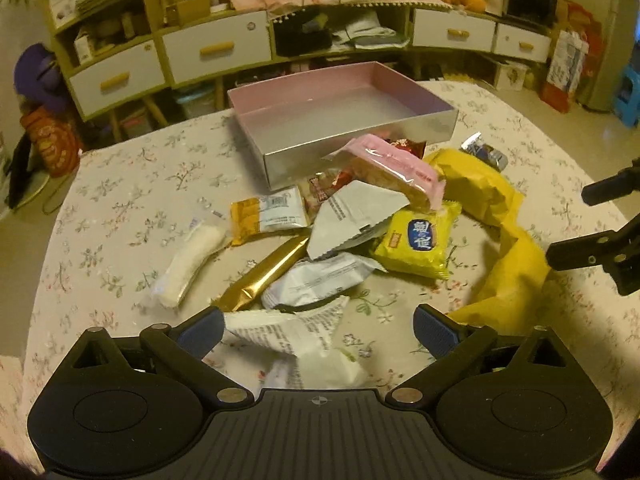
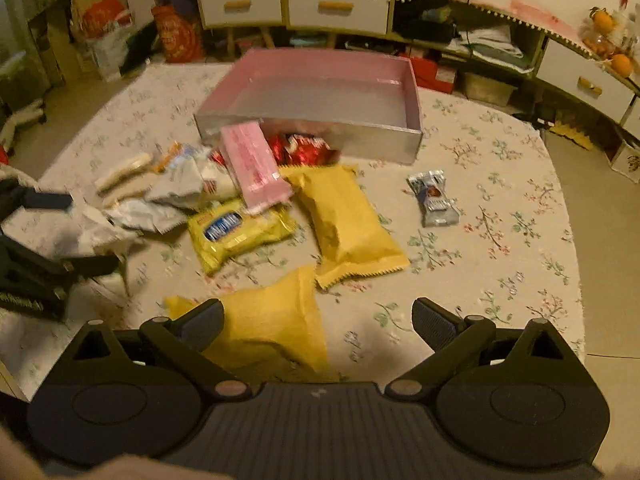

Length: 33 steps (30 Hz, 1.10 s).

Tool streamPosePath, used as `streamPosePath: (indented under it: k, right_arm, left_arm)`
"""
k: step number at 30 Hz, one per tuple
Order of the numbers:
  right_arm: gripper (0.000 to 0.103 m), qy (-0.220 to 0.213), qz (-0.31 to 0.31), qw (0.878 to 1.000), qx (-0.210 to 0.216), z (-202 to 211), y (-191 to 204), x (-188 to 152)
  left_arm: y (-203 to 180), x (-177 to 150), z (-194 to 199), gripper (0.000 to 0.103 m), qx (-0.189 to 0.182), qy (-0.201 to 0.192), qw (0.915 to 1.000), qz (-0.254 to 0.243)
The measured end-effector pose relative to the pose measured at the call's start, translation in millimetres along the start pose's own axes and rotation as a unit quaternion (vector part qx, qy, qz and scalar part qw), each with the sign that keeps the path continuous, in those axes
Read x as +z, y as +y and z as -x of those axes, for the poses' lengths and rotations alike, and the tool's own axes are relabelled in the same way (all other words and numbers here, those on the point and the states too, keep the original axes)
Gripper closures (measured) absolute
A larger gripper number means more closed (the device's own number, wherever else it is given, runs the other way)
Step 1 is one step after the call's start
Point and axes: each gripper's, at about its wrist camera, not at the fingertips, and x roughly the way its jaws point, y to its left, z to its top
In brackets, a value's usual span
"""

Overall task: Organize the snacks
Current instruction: 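Grasp the white black-text packet with the left tool while the right tool grasps a yellow pillow pack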

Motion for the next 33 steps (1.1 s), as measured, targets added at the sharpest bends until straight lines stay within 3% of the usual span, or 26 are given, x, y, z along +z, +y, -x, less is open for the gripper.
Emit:
streamPosePath:
  k: [9, 14, 19, 22, 26, 33]
  right_arm:
    - [0.011, 0.015, 0.009, 1.0, -0.022, -13, -7, 13]
    - [0.015, 0.015, 0.018, 0.999, -0.027, -23, -10, 25]
    - [0.024, 0.02, 0.005, 1.0, -0.021, -37, -20, 36]
    - [0.029, 0.026, 0.006, 0.999, -0.02, -46, -20, 40]
    - [0.038, 0.039, 0.009, 0.999, -0.025, -60, -17, 44]
    - [0.041, 0.047, 0.009, 0.998, -0.041, -77, -15, 47]
  left_arm:
    - [3, 9, -15, 0.019, -0.025, 0.016, 0.9984, -0.049]
    - [-2, 16, -17, 0.051, -0.047, 0.005, 0.9943, -0.096]
    - [-13, 18, -25, 0.068, -0.059, 0.014, 0.9857, -0.157]
    - [-18, 17, -31, 0.073, -0.053, 0.021, 0.9814, -0.184]
    - [-16, 18, -46, 0.078, -0.043, 0.042, 0.9816, -0.181]
    - [-16, 16, -54, 0.072, -0.03, 0.032, 0.9801, -0.194]
